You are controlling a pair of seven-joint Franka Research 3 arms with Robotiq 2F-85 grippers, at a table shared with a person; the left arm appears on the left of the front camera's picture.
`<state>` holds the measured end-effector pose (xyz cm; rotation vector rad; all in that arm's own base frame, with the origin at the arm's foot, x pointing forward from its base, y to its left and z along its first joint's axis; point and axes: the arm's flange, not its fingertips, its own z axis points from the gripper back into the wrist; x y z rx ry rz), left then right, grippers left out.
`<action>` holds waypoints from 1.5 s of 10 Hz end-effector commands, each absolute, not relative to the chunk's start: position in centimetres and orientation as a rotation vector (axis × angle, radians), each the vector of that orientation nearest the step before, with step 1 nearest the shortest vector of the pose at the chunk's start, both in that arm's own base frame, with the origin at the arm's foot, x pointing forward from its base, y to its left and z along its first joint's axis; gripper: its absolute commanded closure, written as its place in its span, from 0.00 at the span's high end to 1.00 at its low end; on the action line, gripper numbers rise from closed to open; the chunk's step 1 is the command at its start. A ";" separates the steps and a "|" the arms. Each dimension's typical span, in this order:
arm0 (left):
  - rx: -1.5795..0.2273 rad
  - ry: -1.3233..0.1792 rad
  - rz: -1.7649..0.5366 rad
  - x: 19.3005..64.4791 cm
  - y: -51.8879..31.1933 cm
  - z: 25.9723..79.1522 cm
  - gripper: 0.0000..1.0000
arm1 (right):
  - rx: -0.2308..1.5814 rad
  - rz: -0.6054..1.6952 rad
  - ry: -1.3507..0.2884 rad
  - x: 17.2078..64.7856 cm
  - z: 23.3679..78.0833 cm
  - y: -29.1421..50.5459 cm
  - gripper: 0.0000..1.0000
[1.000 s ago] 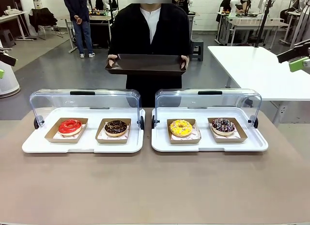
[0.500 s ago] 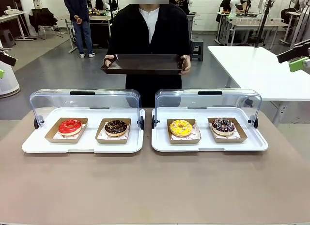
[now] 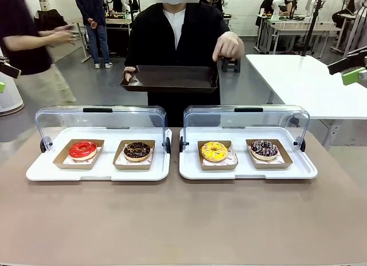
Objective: Provide the desired donut to the person.
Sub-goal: Pick up and lift the Paper togo box containing the Donut pointed at by the person.
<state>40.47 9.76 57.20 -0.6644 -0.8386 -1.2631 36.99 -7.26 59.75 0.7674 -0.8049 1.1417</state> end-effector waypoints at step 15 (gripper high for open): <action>-0.671 -0.847 -1.266 40.5 9.8 57.3 1.00 | 0.769 1.146 -0.807 37.0 59.8 -7.2 1.00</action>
